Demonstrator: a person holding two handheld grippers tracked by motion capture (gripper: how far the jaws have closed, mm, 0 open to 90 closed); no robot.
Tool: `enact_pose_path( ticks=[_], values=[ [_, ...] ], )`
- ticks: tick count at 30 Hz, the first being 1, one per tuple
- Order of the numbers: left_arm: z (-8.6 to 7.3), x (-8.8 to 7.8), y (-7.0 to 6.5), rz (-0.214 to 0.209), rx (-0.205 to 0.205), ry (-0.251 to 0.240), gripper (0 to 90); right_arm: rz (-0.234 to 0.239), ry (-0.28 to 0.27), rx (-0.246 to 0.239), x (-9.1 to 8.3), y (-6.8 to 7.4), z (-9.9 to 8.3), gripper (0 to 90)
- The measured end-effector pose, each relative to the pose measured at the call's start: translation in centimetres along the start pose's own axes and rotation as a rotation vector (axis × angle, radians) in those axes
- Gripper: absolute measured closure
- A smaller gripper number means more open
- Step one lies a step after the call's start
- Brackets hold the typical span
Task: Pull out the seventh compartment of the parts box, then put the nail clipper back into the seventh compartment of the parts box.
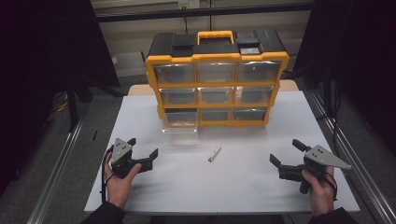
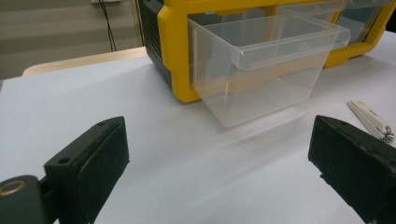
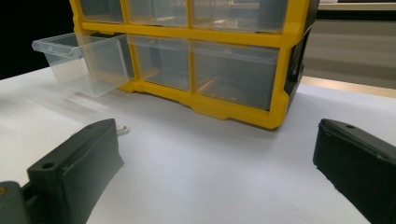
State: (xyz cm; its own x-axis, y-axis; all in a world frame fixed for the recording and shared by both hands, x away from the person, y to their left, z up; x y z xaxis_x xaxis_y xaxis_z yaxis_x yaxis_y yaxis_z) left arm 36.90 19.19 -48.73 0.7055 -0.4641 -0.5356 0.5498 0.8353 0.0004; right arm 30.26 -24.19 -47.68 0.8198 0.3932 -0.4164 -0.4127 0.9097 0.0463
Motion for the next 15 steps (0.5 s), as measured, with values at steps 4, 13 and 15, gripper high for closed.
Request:
enact_pose_path(
  ticks=[4,13,15],
  values=[
    [-0.1,-0.5,-0.3,-0.004,-0.003,-0.002,5.6,-0.004,0.001,0.009,0.0,-0.1,0.0,0.0],
    [0.4,0.1,-0.8,-0.03,0.018,-0.011,7.1,0.004,-0.001,0.007,0.0,0.0,0.0,0.1],
    [0.5,0.1,-1.3,-0.056,0.03,-0.021,6.5,0.001,0.003,0.002,0.1,0.0,0.0,0.1]
  ],
)
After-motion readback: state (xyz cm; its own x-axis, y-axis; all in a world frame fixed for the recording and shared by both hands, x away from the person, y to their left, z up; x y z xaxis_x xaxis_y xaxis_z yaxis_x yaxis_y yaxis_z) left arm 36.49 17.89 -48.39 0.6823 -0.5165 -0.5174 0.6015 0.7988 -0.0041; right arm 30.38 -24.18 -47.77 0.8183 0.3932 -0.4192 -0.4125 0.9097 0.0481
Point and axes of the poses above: each handheld gripper's, and its own axes: x roughly forward along the jaws, z roughly out of its top, y roughly to its left, the point moved 10 cm from there along x, roughly forward along the jaws, and after that the axes turned 11 degrees about y, right-handed, at the moved point
